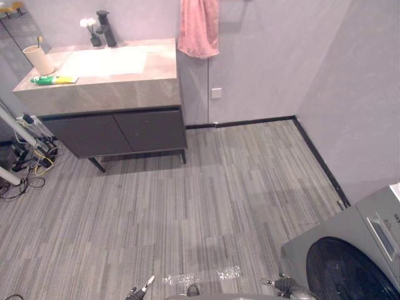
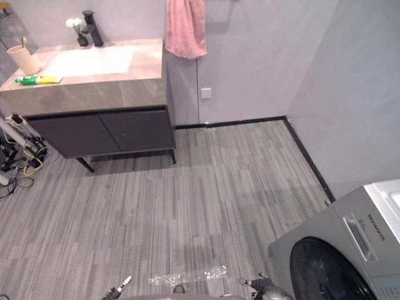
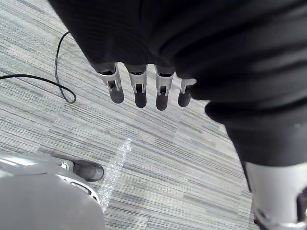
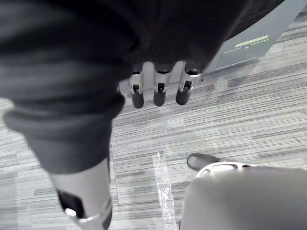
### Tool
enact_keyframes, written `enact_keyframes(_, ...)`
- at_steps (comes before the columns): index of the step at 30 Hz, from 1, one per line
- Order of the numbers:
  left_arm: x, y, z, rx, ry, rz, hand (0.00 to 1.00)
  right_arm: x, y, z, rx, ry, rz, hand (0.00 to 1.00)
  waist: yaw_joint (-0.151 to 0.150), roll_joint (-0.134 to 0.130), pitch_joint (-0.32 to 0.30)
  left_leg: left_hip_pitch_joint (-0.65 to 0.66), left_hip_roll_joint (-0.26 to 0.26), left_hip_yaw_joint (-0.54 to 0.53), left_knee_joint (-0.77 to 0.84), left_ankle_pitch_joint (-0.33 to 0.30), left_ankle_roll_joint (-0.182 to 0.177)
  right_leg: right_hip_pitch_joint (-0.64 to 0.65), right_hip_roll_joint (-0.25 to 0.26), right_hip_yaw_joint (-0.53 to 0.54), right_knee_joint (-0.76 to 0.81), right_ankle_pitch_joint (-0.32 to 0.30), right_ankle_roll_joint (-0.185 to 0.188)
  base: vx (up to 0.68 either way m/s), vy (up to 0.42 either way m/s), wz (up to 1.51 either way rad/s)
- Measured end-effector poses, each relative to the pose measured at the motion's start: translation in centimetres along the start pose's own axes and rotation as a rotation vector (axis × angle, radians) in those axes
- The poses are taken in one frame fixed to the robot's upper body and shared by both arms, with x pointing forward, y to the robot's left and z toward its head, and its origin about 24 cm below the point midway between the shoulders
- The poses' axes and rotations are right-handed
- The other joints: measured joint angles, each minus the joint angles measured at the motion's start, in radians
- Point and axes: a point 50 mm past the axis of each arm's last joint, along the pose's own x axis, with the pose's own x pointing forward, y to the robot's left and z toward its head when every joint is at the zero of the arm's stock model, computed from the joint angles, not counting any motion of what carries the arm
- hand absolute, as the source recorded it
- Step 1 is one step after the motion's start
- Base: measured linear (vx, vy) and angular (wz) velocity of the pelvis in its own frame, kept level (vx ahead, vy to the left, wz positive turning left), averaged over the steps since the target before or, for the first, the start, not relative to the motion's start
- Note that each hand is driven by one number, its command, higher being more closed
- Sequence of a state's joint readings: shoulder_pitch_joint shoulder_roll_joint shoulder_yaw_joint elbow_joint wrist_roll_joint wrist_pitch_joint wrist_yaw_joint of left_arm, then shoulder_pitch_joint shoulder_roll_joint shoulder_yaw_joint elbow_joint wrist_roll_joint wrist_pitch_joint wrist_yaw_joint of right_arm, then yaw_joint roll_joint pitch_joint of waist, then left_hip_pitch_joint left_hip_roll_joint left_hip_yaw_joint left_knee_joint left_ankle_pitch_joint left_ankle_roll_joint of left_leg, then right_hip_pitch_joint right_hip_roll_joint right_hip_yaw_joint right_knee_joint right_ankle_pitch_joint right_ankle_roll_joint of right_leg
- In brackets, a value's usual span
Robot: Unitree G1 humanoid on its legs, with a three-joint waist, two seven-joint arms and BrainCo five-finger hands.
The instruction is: Organize washtable
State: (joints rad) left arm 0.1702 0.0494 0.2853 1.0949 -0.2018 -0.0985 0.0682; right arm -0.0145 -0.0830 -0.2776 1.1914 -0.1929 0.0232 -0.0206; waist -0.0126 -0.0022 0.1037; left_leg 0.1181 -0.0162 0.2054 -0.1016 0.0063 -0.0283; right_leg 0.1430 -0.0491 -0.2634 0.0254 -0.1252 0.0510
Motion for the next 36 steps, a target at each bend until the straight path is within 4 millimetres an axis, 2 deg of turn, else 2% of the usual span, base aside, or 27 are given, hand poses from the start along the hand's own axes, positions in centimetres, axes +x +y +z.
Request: enact_keyframes(36, 0.09, 0.11, 0.35, -0.001, -0.008, -0.003, 0.00, 0.06, 0.03, 0.45, 0.027, -0.010, 0.002, 0.00, 0.000, -0.002, 0.015, -0.004, 0.002, 0.015, 0.000, 0.000, 0.000, 0.011, 0.004, -0.013, -0.020, 0.000, 0.000, 0.00, -0.001, 0.01)
